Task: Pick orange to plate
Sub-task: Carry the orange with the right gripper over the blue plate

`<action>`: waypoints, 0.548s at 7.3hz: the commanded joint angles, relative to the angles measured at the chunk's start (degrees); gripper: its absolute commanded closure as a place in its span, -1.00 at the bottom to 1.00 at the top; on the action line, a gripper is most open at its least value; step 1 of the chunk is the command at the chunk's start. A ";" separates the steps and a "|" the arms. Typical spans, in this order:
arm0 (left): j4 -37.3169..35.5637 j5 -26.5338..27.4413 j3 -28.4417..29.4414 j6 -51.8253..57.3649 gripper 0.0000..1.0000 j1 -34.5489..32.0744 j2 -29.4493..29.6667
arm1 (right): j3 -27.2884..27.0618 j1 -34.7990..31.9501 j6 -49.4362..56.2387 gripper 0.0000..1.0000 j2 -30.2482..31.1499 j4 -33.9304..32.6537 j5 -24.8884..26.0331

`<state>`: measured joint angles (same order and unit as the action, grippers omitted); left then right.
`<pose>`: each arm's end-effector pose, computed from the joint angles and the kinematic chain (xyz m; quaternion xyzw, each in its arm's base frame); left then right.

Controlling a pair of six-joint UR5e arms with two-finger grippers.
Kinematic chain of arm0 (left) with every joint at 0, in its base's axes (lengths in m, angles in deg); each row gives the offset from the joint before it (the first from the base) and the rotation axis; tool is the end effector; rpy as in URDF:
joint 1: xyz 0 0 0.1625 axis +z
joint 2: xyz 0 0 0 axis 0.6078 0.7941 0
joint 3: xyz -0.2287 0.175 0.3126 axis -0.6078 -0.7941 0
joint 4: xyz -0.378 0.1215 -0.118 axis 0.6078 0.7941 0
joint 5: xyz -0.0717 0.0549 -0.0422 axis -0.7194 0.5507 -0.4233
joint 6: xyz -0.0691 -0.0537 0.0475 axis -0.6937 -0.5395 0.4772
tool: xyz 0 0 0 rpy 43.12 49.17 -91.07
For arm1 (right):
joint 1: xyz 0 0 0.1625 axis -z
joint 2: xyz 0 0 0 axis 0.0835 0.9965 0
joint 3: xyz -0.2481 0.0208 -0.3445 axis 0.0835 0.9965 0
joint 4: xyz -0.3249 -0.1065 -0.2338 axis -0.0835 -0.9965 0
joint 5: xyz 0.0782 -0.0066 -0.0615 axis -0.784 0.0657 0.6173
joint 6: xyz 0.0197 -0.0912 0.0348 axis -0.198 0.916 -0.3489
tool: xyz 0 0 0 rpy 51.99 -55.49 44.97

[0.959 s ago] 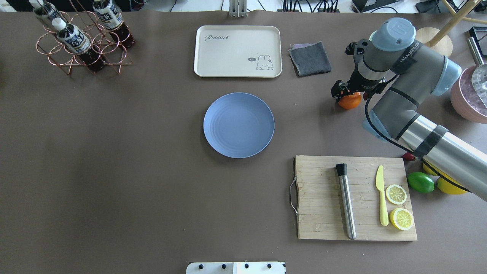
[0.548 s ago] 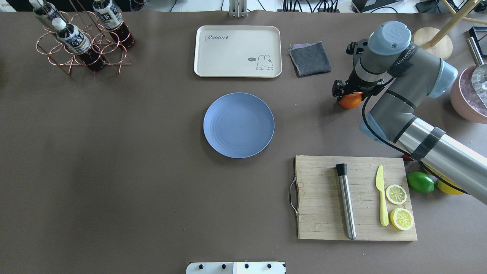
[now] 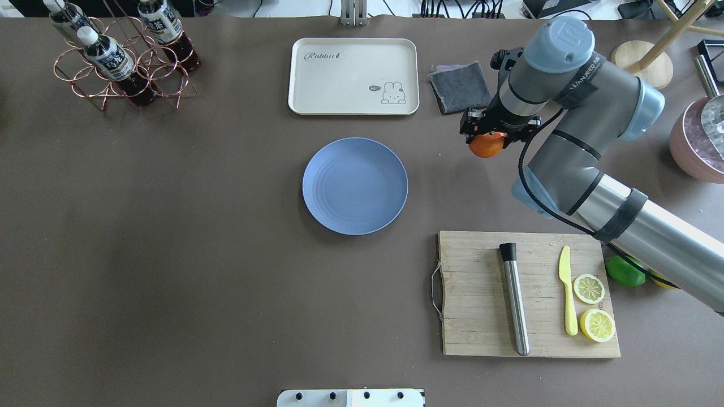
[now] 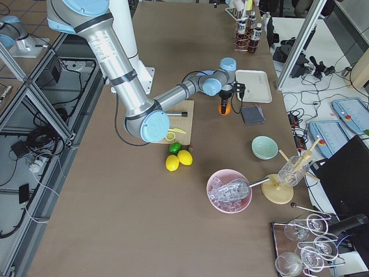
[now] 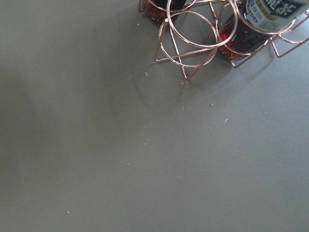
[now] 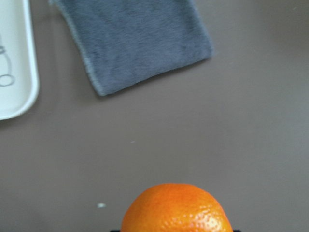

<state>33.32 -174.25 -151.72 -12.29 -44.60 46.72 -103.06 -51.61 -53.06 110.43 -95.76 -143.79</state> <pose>0.0209 -0.5410 0.5895 0.1355 0.4577 0.0827 0.8748 -0.4229 -0.5784 0.3311 0.0048 -0.3925 0.1026 0.9140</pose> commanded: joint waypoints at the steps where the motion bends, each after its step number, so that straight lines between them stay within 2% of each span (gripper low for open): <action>1: -0.03 0.00 0.03 -0.03 -0.97 -0.41 -0.01 | 0.06 7.23 -13.24 1.00 -8.96 -5.56 4.23; 2: -0.03 -0.09 0.03 -0.03 -0.97 -0.50 -0.45 | 1.46 10.40 -17.46 1.00 -12.66 -5.84 6.96; 4: 0.06 -0.53 -0.32 0.06 -0.96 -0.85 -1.68 | 10.48 14.72 -19.34 1.00 -20.13 -5.58 11.18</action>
<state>33.34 -174.52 -151.81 -12.26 -45.23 45.55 -97.67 -39.86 -70.74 94.76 -101.38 -135.77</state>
